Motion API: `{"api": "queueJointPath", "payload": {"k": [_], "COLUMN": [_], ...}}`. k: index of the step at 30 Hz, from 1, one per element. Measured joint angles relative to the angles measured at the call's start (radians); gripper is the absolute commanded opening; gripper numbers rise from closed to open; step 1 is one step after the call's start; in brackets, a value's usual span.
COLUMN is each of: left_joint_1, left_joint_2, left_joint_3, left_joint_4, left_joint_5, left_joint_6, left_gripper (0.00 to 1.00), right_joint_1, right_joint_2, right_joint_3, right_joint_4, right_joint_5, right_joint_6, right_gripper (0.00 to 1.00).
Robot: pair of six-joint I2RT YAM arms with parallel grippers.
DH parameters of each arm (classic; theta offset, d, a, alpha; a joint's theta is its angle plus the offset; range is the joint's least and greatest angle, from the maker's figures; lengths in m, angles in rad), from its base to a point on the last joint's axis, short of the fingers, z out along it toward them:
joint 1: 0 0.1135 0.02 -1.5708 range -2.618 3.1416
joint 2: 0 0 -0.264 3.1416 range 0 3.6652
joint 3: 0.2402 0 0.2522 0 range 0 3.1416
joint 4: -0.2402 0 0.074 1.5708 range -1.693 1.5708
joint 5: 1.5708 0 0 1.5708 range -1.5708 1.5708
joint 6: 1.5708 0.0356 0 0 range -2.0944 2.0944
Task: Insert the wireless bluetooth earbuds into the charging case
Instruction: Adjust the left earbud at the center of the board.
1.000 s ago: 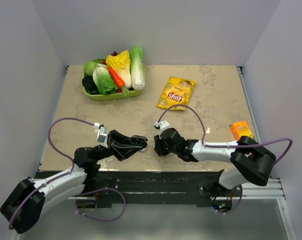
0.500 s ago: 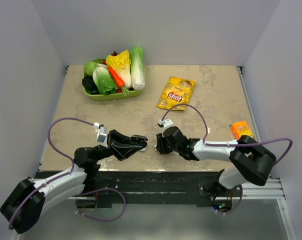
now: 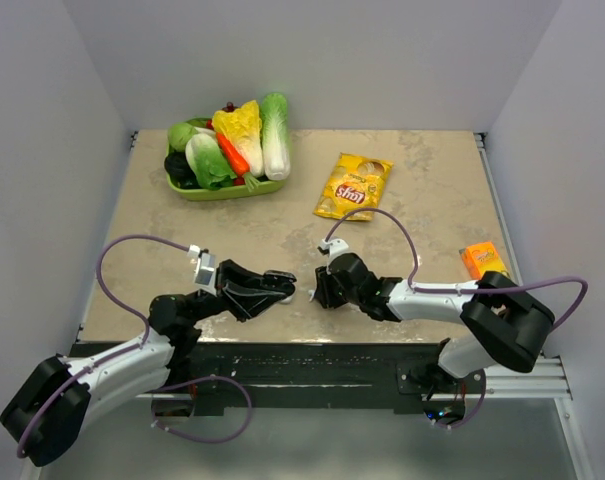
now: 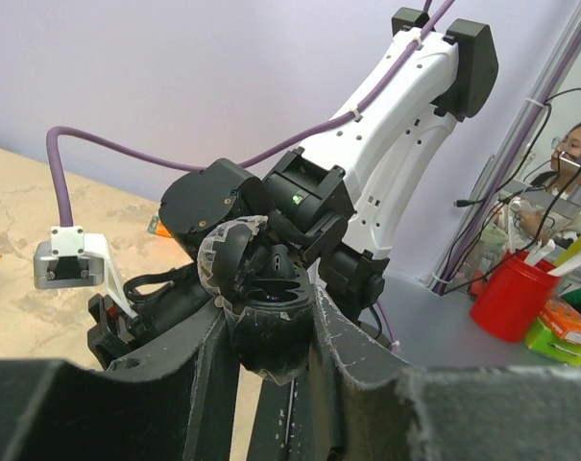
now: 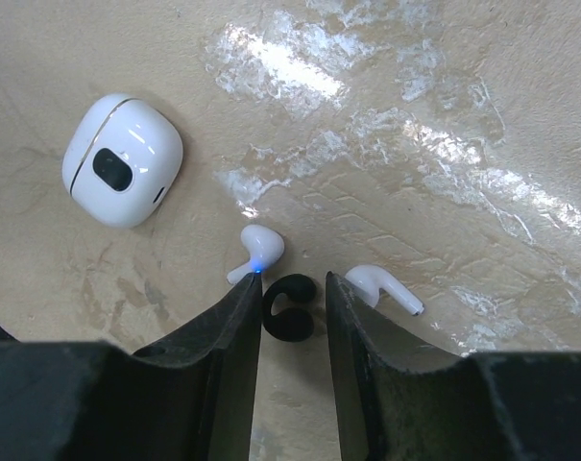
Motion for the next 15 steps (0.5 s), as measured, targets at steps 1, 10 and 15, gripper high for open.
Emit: {"api": "queueJointPath", "payload": {"k": [1,10,15], "left_joint_1": [0.000,0.000,0.000], "left_joint_2": [0.001,0.012,0.016], "left_joint_3": [0.000,0.000,0.000], "left_joint_4": [0.000,0.000,0.000], "left_joint_5": [0.000,0.000,0.000], "left_joint_6": [0.000,0.000,0.000], "left_gripper": [0.00,0.00,0.00], "right_joint_1": [0.000,0.000,0.000], "right_joint_2": [0.000,-0.005,-0.034], "right_joint_3": [0.000,0.000,0.000], "right_joint_4": [0.000,-0.007,-0.031], "right_joint_5": [0.000,0.007,0.027], "right_joint_6": [0.000,0.002,0.003], "right_gripper": [0.33,0.24,0.18]}}
